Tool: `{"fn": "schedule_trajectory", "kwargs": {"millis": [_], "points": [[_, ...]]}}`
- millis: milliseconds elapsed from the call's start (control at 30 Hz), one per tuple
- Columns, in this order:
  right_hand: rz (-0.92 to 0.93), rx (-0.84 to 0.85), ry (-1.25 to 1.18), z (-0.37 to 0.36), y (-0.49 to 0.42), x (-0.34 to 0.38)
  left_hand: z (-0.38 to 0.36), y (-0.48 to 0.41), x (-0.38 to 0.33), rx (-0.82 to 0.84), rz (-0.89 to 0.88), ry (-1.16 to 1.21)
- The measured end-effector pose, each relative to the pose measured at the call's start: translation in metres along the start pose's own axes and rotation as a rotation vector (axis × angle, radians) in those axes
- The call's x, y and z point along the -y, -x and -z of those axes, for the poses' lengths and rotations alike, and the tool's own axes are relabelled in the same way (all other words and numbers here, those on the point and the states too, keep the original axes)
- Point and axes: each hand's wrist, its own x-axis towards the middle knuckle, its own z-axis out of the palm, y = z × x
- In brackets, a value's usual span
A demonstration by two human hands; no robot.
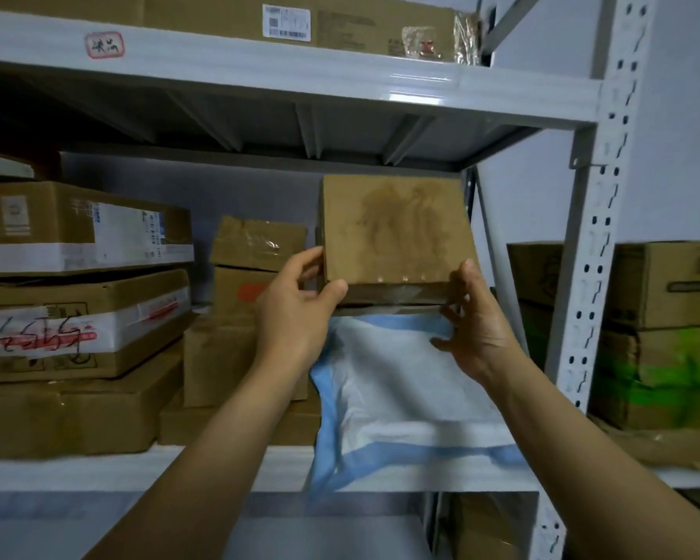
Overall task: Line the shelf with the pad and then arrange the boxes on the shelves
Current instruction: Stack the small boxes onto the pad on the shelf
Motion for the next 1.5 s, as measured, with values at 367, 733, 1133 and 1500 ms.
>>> {"fn": "schedule_trajectory", "kwargs": {"millis": [367,733,1133,1500], "points": [[0.084,0.010,0.048,0.069,-0.080,0.005,-0.105,-0.046,0.049,0.090,0.193,0.043],[-0.128,-0.123,0.094,0.079,-0.202,-0.054,-0.178,-0.132,0.129,0.086,0.318,0.027],[-0.202,-0.209,0.299,0.106,-0.244,-0.114,-0.211,-0.111,0.213,0.178,0.403,-0.083],[-0.157,-0.296,0.530,0.101,-0.241,-0.113,-0.202,-0.105,0.222,0.266,0.347,-0.400]]}}
